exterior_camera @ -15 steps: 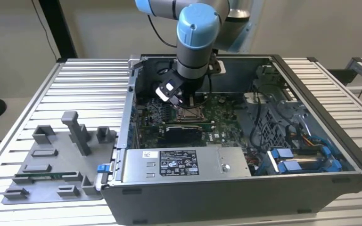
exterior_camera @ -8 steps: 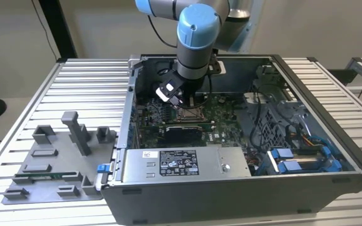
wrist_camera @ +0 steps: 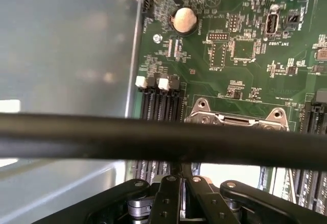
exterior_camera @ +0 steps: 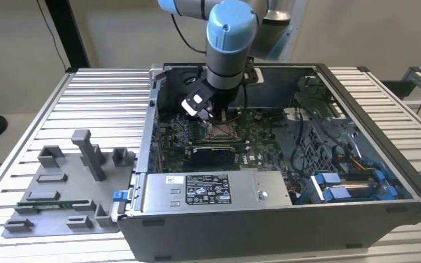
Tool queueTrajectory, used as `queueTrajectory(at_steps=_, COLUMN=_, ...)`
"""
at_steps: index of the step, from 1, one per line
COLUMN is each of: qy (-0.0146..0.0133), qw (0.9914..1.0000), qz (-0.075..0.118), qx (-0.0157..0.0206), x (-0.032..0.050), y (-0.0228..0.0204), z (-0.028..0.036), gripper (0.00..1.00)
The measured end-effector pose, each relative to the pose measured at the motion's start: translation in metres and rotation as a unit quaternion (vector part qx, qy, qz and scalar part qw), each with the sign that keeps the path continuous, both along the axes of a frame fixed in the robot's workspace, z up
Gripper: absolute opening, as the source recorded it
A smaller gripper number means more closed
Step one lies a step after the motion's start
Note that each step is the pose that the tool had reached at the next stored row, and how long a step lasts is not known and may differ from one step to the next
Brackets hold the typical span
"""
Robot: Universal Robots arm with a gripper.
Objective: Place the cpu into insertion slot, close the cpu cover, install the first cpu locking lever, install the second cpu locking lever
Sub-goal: 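Install the first cpu locking lever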
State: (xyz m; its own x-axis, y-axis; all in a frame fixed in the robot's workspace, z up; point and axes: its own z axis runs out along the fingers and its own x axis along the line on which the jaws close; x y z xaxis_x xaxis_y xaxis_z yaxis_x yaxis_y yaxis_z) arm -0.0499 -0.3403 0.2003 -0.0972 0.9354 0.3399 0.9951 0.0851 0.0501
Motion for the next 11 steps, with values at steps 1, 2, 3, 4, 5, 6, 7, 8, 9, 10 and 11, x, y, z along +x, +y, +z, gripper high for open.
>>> queueTrajectory(at_steps=1, qy=0.0001, qw=1.0, qz=0.0, qx=0.0002, x=0.0, y=-0.0001, z=0.0038, gripper=0.0)
queueTrajectory(at_steps=2, qy=0.0001, qw=1.0, qz=0.0, qx=0.0005, x=-0.0003, y=-0.0001, z=0.0073, gripper=0.0)
queueTrajectory(at_steps=3, qy=0.0001, qw=1.0, qz=0.0, qx=0.0009, x=-0.0014, y=0.0, z=0.0098, gripper=0.0)
queueTrajectory(at_steps=4, qy=0.0001, qw=1.0, qz=0.0, qx=0.0011, x=-0.0035, y=-0.0001, z=0.0114, gripper=0.0)
queueTrajectory(at_steps=5, qy=0.0001, qw=1.0, qz=0.0, qx=0.0013, x=-0.0063, y=-0.0001, z=0.0123, gripper=0.0)
queueTrajectory(at_steps=6, qy=-0.0003, qw=1.0, qz=0.0, qx=0.0014, x=-0.0096, y=0.0, z=0.0126, gripper=0.0)
queueTrajectory(at_steps=7, qy=-0.0012, qw=1.0, qz=0.0, qx=0.0015, x=-0.0123, y=0.0004, z=0.0126, gripper=0.0)
queueTrajectory(at_steps=8, qy=-0.0023, qw=1.0, qz=0.0, qx=0.0015, x=-0.0153, y=0.0008, z=0.0126, gripper=0.0)
queueTrajectory(at_steps=9, qy=-0.0035, qw=0.99999, qz=-0.001, qx=0.0013, x=-0.0181, y=0.0011, z=0.0127, gripper=0.0)
queueTrajectory(at_steps=10, qy=-0.0044, qw=0.99999, qz=-0.001, qx=0.0014, x=-0.0207, y=0.0014, z=0.0127, gripper=0.0)
queueTrajectory(at_steps=11, qy=-0.0049, qw=0.99999, qz=-0.002, qx=0.0015, x=-0.0234, y=0.0018, z=0.0127, gripper=0.0)
